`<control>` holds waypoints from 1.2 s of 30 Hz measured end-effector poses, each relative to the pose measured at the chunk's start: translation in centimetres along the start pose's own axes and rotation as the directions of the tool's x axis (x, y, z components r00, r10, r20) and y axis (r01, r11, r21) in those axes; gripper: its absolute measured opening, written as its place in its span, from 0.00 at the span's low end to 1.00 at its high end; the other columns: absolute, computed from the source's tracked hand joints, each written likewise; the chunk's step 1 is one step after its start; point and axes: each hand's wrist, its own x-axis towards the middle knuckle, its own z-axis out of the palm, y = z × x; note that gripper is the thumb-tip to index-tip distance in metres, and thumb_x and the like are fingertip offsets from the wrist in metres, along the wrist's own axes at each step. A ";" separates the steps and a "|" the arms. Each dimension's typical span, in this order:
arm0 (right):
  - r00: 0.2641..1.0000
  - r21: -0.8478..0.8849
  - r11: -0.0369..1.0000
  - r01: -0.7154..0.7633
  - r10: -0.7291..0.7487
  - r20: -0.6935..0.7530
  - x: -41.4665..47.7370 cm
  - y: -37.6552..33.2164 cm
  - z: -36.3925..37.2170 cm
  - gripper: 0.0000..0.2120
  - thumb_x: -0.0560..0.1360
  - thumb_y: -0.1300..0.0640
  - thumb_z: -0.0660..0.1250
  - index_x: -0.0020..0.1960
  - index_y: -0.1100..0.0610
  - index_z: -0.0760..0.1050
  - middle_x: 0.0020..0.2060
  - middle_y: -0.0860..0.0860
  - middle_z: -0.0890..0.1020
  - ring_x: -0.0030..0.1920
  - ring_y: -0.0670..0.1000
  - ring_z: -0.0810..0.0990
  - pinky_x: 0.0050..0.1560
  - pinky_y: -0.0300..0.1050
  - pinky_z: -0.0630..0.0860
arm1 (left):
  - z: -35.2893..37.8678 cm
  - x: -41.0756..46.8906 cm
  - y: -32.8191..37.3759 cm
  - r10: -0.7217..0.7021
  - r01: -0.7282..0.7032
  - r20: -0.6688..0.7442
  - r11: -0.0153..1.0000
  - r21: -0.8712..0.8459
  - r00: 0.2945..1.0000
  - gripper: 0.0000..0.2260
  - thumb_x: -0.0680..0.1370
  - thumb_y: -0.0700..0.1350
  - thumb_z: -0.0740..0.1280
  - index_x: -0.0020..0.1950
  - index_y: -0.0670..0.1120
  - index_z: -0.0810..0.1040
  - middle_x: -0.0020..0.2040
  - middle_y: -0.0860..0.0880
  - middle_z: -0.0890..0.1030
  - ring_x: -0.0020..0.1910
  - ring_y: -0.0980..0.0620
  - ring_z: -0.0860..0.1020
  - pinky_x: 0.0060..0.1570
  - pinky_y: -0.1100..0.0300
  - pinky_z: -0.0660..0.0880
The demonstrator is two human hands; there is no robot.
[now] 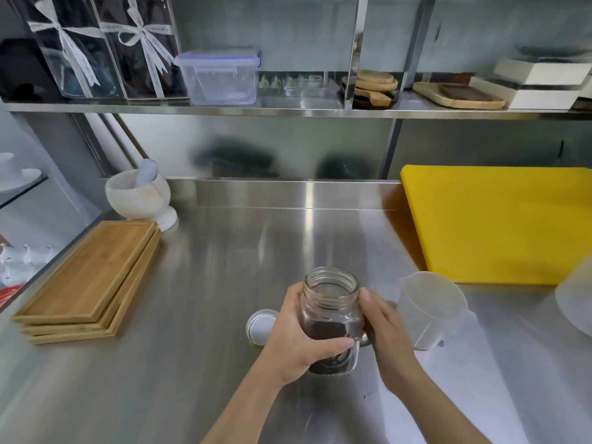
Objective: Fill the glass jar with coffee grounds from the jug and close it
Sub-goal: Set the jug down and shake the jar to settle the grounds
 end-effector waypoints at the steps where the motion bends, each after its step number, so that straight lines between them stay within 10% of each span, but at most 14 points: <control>1: 0.999 0.025 0.999 -0.029 0.028 0.038 -0.3 0.1 0.1 0.23 0.66 0.35 0.66 0.43 0.55 0.81 0.36 0.67 0.77 0.37 0.57 0.75 0.38 0.48 0.72 | 0.0 0.1 0.0 -0.001 0.001 0.014 1.000 -0.011 1.000 0.37 0.54 0.45 0.79 0.60 0.49 0.68 0.55 0.49 0.81 0.54 0.55 0.81 0.52 0.62 0.76; 9: 0.930 0.373 0.926 0.062 0.082 -0.359 -0.6 -0.6 0.3 0.15 0.74 0.59 0.65 0.29 0.57 0.69 0.16 0.45 0.65 0.19 0.43 0.61 0.19 0.34 0.60 | 1.7 0.9 1.1 -0.124 0.123 0.066 0.992 0.020 0.990 0.34 0.61 0.58 0.74 0.63 0.61 0.64 0.58 0.57 0.78 0.55 0.65 0.77 0.58 0.62 0.75; 12: 0.916 0.334 0.932 0.141 0.005 -0.402 -1.2 -0.7 0.6 0.12 0.75 0.61 0.63 0.33 0.59 0.71 0.17 0.44 0.67 0.19 0.42 0.62 0.19 0.33 0.60 | 2.6 0.7 0.7 -0.282 0.292 0.077 0.927 -0.234 0.956 0.34 0.59 0.69 0.71 0.63 0.62 0.69 0.62 0.52 0.78 0.62 0.52 0.77 0.55 0.42 0.78; 16: 0.938 0.207 0.959 0.194 -0.119 -0.324 -1.9 -1.1 0.3 0.06 0.74 0.62 0.64 0.40 0.59 0.76 0.19 0.44 0.71 0.21 0.43 0.66 0.22 0.34 0.63 | 2.5 1.5 0.8 -0.414 0.442 0.163 0.786 -0.433 0.896 0.41 0.59 0.75 0.63 0.64 0.51 0.76 0.61 0.45 0.81 0.62 0.44 0.78 0.51 0.44 0.78; 21: 0.935 0.023 0.947 0.319 -0.310 -0.174 -1.8 -2.7 0.0 0.07 0.74 0.57 0.64 0.46 0.57 0.80 0.31 0.43 0.81 0.35 0.41 0.77 0.37 0.30 0.73 | 1.5 2.0 0.7 -0.379 0.360 0.111 0.687 -0.632 0.919 0.39 0.68 0.74 0.52 0.61 0.46 0.80 0.59 0.43 0.82 0.61 0.44 0.79 0.67 0.42 0.69; 26: 0.833 0.083 0.979 0.187 -0.113 -0.542 0.8 -3.6 -0.8 0.15 0.78 0.47 0.57 0.59 0.52 0.74 0.52 0.52 0.79 0.53 0.52 0.76 0.56 0.50 0.71 | 0.9 2.1 1.4 -0.332 0.305 0.086 0.693 -0.653 0.939 0.33 0.72 0.69 0.51 0.48 0.48 0.86 0.49 0.46 0.86 0.48 0.49 0.84 0.60 0.49 0.73; 31: 0.989 -0.047 0.991 -0.124 0.127 0.078 -0.7 -3.1 2.6 0.24 0.75 0.38 0.51 0.42 0.48 0.83 0.38 0.43 0.86 0.43 0.40 0.83 0.47 0.38 0.73 | 1.8 2.2 1.4 -0.395 0.319 0.075 0.602 -0.732 0.916 0.34 0.69 0.69 0.58 0.53 0.42 0.84 0.53 0.40 0.84 0.52 0.42 0.82 0.64 0.46 0.71; 36: 0.953 0.033 0.999 0.038 -0.026 -0.301 0.5 -2.6 1.6 0.20 0.79 0.47 0.52 0.63 0.54 0.75 0.61 0.50 0.78 0.61 0.52 0.74 0.61 0.45 0.67 | 0.8 2.2 0.5 -0.409 0.214 -0.025 0.528 -0.822 0.912 0.30 0.73 0.67 0.56 0.38 0.44 0.86 0.38 0.44 0.85 0.39 0.45 0.83 0.61 0.47 0.72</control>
